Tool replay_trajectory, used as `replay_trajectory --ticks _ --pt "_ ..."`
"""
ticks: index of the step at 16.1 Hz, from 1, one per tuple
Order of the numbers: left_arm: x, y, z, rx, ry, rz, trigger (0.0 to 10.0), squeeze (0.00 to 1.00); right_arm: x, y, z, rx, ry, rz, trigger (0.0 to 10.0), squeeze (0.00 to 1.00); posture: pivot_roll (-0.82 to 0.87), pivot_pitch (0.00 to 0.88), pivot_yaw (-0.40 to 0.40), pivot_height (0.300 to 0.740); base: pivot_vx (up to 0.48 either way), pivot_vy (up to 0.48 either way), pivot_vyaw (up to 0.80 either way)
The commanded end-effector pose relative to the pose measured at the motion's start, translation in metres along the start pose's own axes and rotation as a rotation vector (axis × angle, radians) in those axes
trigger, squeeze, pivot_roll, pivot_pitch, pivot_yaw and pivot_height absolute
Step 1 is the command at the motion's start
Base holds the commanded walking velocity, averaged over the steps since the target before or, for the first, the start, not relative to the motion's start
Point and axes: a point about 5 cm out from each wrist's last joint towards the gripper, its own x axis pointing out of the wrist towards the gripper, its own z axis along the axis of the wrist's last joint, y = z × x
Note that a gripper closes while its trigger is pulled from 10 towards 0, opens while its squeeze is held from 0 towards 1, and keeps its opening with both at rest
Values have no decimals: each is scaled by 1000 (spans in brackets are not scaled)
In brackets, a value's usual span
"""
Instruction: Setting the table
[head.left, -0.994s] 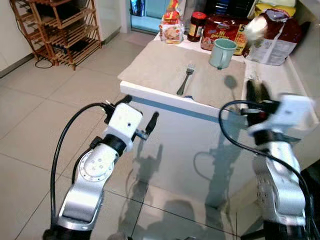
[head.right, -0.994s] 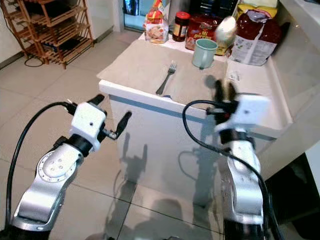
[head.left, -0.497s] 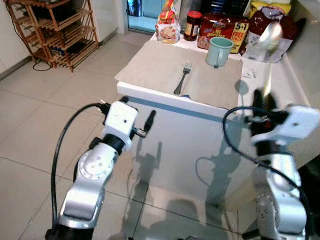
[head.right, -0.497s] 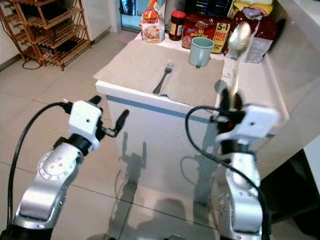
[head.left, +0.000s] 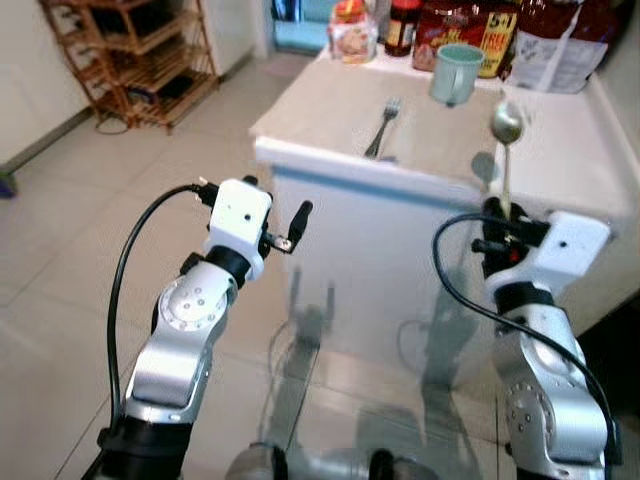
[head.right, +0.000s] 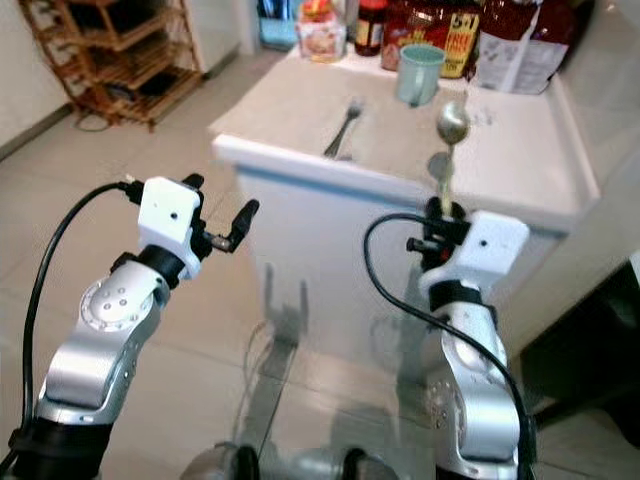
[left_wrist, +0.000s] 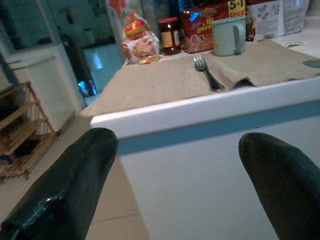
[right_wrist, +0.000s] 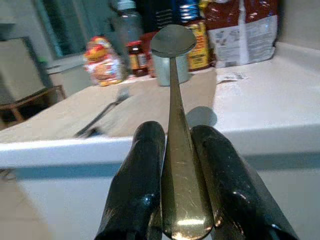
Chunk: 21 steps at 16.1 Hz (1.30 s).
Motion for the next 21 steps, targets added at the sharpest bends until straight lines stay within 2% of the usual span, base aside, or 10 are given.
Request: replay_trajectory --ticks 1,4,6,9,15,21 --pt "0 -1 -1 17 10 -9 10000 0 2 0 8 -15 -19 14 10000 0 28 33 7 740 0 0 0" --pt "2 3 -2 11 10 47 10000 0 12 3 6 -68 27 68 10000 0 4 46 -34 740 0 0 0" --pt "1 5 -4 18 16 88 10000 0 16 5 5 -115 47 85 10000 0 -15 51 -32 740 0 0 0" --pt "2 5 -3 23 18 93 10000 0 14 1 6 -111 54 69 10000 0 -21 53 -8 740 0 -376 0" --pt "2 6 -3 27 19 94 10000 0 12 6 5 -112 63 84 10000 0 -20 48 -7 740 0 -407 0" --pt "7 5 -3 25 25 89 10000 0 18 5 1 -139 82 94 10000 0 6 32 -3 740 0 -408 0"
